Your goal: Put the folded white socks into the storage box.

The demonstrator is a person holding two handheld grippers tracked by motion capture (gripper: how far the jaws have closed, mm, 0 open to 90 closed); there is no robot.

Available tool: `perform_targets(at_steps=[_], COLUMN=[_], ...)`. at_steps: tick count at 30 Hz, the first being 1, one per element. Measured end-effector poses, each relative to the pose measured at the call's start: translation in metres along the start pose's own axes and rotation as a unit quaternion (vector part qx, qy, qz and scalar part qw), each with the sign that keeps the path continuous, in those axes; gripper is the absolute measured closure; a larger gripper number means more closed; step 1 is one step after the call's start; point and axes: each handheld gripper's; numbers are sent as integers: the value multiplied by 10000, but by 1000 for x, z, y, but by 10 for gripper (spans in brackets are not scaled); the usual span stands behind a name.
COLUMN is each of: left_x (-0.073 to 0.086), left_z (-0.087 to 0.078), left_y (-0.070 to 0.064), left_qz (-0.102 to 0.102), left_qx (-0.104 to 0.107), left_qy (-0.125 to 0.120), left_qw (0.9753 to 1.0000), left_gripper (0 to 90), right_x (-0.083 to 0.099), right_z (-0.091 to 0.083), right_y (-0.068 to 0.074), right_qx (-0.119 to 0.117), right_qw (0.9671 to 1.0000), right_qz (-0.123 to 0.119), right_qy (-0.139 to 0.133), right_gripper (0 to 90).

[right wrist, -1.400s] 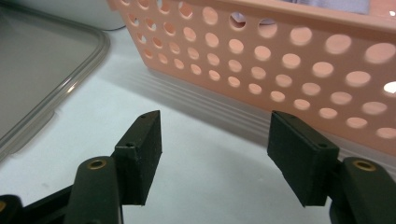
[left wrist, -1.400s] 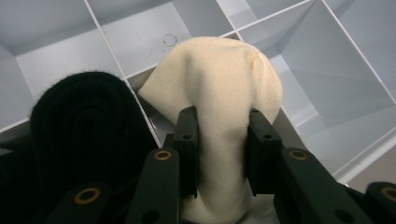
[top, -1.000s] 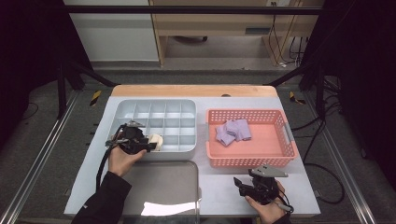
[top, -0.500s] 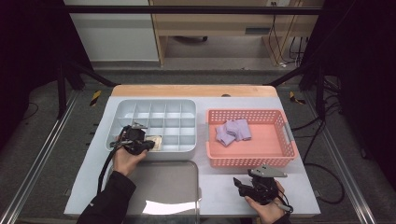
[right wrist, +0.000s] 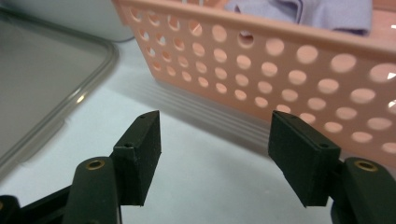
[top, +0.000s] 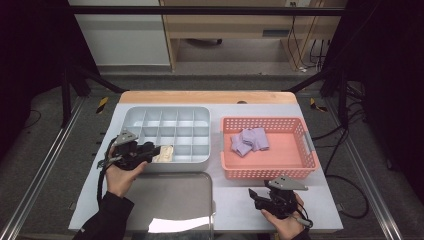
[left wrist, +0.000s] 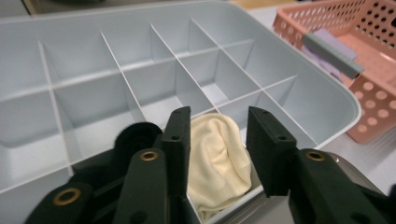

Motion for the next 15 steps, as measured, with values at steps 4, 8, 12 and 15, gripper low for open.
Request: perform_targets(at_steps=[4, 8, 12, 15], left_x=[8, 14, 21, 28], left_z=[-10, -15, -22, -26], left_y=[-3, -9, -15, -20], left_qz=[58, 137, 228, 301], left_qx=[-131, -297, -345, -261], left_qy=[-172, -252, -347, -350], left_qw=[9998, 9991, 9985, 9986], left_gripper=[459, 342, 287, 271], right_x=[-2, -4, -6, -8], right_z=[-6, -11, -17, -20], right_y=[2, 4, 6, 7], right_qx=[-29, -41, -88, -70], right_qw=[9999, 9996, 9991, 9988], right_qz=[16, 15, 10, -27], right_qy=[-143, -283, -424, -475], right_gripper=[349, 348, 347, 342])
Point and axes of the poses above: each handheld gripper's, and its own axes: z roughly forward along the jaws, x roughly out of its underside, y roughly to its left, and after that the axes turned 12 degrees about y, right-handed
